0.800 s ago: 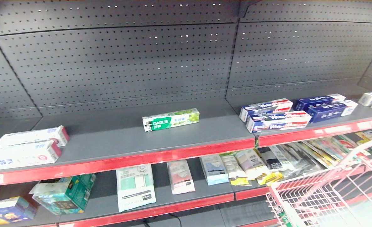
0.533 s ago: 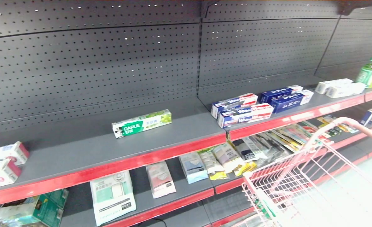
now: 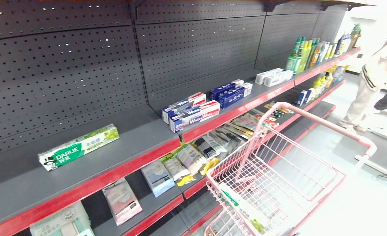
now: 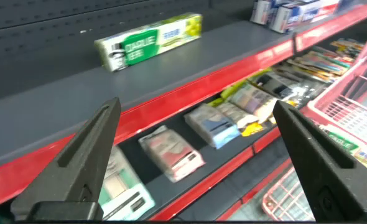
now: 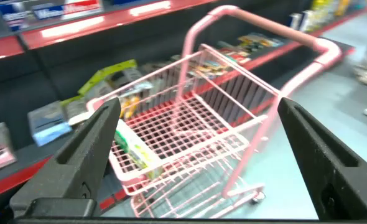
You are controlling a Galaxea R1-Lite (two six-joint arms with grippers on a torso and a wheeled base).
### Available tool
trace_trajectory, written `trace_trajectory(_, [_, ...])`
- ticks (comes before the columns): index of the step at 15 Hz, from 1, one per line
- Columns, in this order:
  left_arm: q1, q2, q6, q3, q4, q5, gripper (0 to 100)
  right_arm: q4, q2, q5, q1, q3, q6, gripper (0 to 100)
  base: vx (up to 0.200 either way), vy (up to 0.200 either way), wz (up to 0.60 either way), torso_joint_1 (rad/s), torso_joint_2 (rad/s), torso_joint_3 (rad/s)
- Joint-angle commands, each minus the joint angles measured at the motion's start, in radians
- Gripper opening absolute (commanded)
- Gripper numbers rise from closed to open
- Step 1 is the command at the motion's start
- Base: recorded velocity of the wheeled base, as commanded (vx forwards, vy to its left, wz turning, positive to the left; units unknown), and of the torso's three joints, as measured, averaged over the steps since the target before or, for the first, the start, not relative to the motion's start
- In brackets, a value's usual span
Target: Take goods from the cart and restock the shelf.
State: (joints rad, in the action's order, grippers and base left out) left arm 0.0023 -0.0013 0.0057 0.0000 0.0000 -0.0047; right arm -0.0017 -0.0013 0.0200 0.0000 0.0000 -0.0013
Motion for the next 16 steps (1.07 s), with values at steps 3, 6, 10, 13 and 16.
trace_trajectory(3, [0.001,0.001,0.0,0.0,0.0,0.0,100,0.0,0.001,-0.002,0.0,0.0,0.001,100,0.0,0.0,0.0,0.0,0.0,0.0])
trace_trajectory(6, [0.001,0.001,0.0,0.0,0.0,0.0,100,0.0,0.001,-0.005,0.0,0.0,-0.005,100,0.0,0.0,0.0,0.0,0.0,0.0])
trace_trajectory(10, [0.001,0.001,0.002,0.0,0.0,0.0,100,0.0,0.001,-0.006,0.0,0.0,-0.002,100,0.0,0.0,0.0,0.0,0.0,0.0])
trace_trajectory(13, [0.001,0.001,0.002,0.0,0.0,0.0,100,-0.001,0.001,-0.009,0.0,0.0,0.023,100,0.0,0.0,0.0,0.0,0.0,0.0])
trace_trajectory(16, [0.001,0.001,0.002,0.0,0.0,0.0,100,0.0,0.001,-0.008,0.0,0.0,-0.002,100,0.0,0.0,0.0,0.0,0.0,0.0])
